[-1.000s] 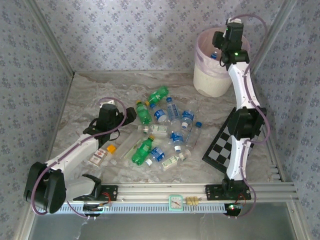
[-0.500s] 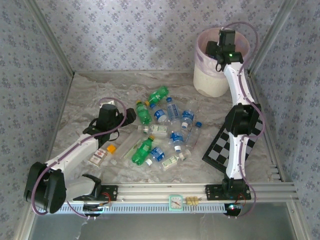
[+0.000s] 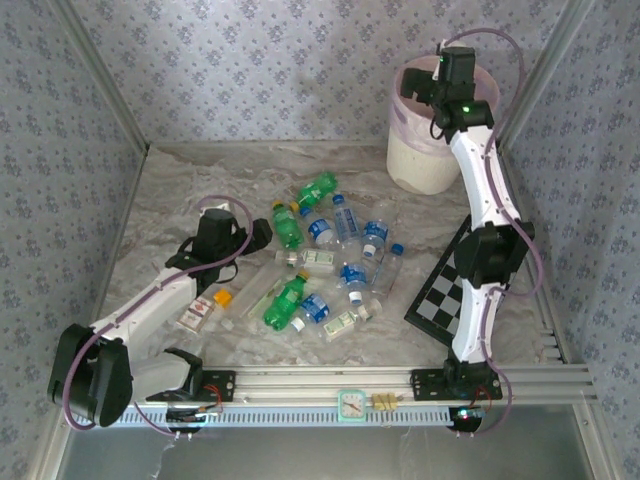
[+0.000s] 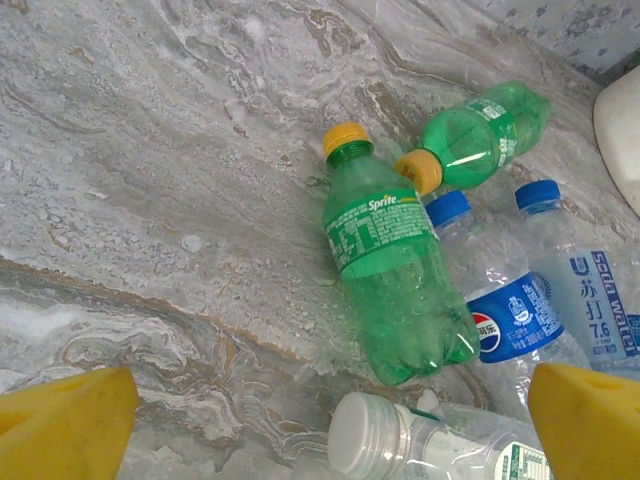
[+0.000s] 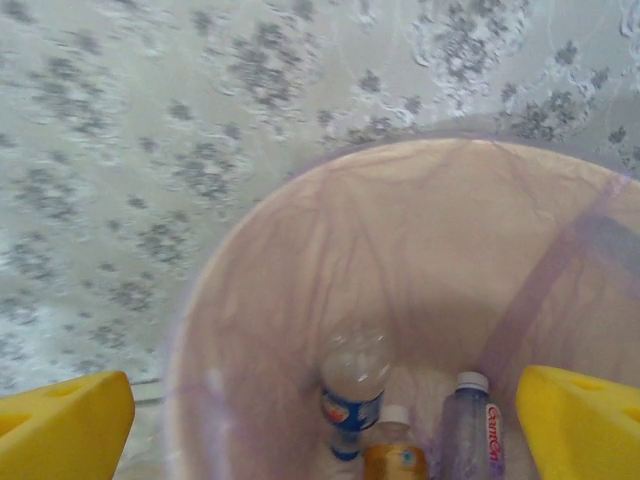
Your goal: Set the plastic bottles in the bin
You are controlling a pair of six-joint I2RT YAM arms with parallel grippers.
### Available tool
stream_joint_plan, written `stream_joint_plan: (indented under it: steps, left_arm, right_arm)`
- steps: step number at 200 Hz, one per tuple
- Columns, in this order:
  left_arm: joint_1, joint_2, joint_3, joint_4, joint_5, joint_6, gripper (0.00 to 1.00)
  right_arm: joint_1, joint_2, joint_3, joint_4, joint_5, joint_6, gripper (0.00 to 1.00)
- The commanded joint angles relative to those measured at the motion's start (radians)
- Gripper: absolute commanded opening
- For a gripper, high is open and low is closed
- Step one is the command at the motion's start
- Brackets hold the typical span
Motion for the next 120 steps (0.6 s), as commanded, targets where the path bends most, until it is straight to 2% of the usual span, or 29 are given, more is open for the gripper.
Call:
stream_joint_plan:
  steps: [1, 34, 78, 102, 120]
  left_arm:
    - [0.006, -0.019, 0.021, -0.065, 0.030, 0.031, 1.00]
    - [0.006, -0.050, 0.021, -0.147, 0.059, 0.059, 1.00]
    - [-0.005, -0.075, 0.031, -0.278, 0.119, 0.090, 0.99]
    - [-0.038, -0.078, 0.033, -0.351, 0.138, 0.095, 0.99]
    - [-0.079, -0.083, 0.030, -0.404, 0.123, 0.100, 0.98]
  right_arm:
    - [0.046, -0.119, -0.107, 0.054, -0.005, -0.018, 1.00]
    - [0.133, -0.271, -0.374, 0.154, -0.003, -0.015, 1.00]
    - [0.244, -0.424, -0.697, 0.277, -0.029, 0.069, 1.00]
    - [0.307, -0.488, -0.849, 0.320, 0.016, 0.118, 1.00]
    - [0.328, -0.524, -0.950, 0.355, 0.001, 0.185, 1.00]
